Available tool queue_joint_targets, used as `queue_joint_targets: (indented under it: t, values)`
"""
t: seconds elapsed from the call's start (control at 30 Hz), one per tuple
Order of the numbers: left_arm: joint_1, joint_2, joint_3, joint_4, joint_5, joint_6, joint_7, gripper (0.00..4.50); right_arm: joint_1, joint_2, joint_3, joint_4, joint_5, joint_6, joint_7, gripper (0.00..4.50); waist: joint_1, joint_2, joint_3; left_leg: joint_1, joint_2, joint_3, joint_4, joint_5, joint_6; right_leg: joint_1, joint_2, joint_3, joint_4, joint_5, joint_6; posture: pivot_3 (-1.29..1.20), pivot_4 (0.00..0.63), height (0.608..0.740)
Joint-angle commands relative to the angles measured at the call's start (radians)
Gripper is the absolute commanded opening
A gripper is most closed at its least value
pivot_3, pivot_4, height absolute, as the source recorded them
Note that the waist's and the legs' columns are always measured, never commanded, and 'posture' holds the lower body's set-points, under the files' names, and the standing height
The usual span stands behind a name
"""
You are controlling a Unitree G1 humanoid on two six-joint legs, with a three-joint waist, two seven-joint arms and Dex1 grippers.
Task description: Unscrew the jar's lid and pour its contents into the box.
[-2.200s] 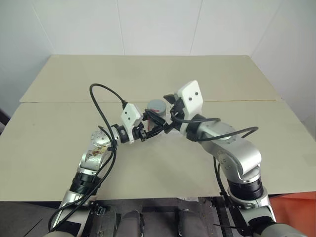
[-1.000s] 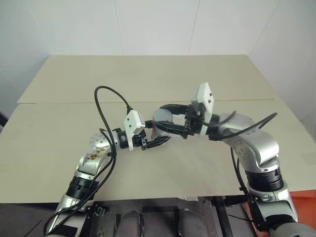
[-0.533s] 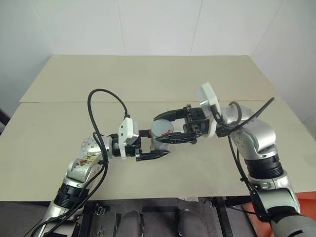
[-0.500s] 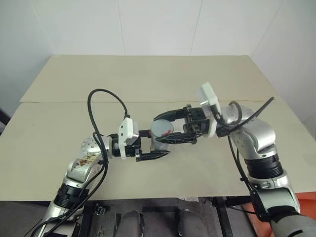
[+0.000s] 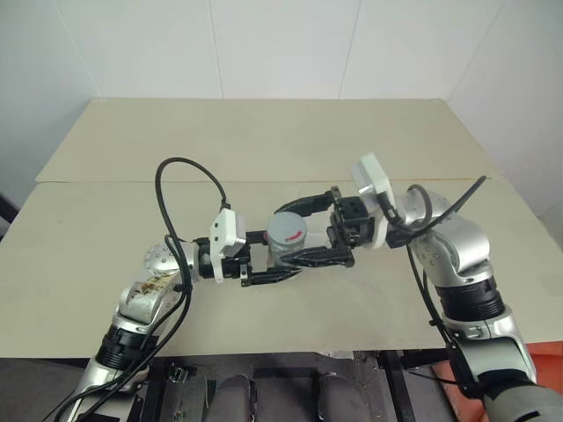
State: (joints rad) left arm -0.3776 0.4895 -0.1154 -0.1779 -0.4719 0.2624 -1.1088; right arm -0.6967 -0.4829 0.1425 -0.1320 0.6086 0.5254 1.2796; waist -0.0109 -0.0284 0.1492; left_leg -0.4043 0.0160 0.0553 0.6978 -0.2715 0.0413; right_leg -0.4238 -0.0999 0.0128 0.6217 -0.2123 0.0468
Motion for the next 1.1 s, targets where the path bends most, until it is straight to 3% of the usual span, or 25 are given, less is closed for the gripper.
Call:
queue_joint_targets:
  t: [0.03, 0.43, 0.7, 1.1]
  values:
    - [-0.027, -0.014, 0.046, 0.009, 0.009, -0.027, 0.057, 2.79, 0.015, -0.008, -0.024, -0.045, -0.005, -0.004, -0.047, 4.47, 0.0, 0.0, 0.0, 0.0, 0.0, 0.0, 0.0, 0.0, 0.0, 0.0, 0.0, 0.0, 0.0, 0.0, 0.0, 0.0, 0.15, 0.74]
    - [-0.055, -0.119, 0.021, 0.108, 0.165, -0.081, 0.281, 2.79, 0.077, 0.043, -0.108, -0.212, -0.044, 0.05, -0.47, 4.47, 0.003, 0.0, 0.0, 0.0, 0.0, 0.0, 0.0, 0.0, 0.0, 0.0, 0.0, 0.0, 0.0, 0.0, 0.0, 0.0, 0.15, 0.74]
    - [-0.067, -0.179, 0.008, 0.131, 0.226, -0.087, 0.389, 2.79, 0.102, 0.133, -0.047, -0.308, -0.198, 0.121, -0.791, 4.47, 0.002, 0.0, 0.0, 0.0, -0.001, 0.0, 0.0, 0.0, 0.0, 0.0, -0.001, 0.0, 0.0, 0.0, 0.0, 0.0, 0.15, 0.74]
    - [-0.089, -0.224, 0.007, 0.15, 0.272, -0.083, 0.469, 2.79, 0.12, 0.197, 0.026, -0.389, -0.23, 0.178, -0.888, 4.47, -0.001, 0.0, 0.0, 0.0, -0.001, 0.0, 0.0, 0.0, 0.0, 0.0, 0.0, 0.0, 0.0, 0.0, 0.0, 0.0, 0.15, 0.74]
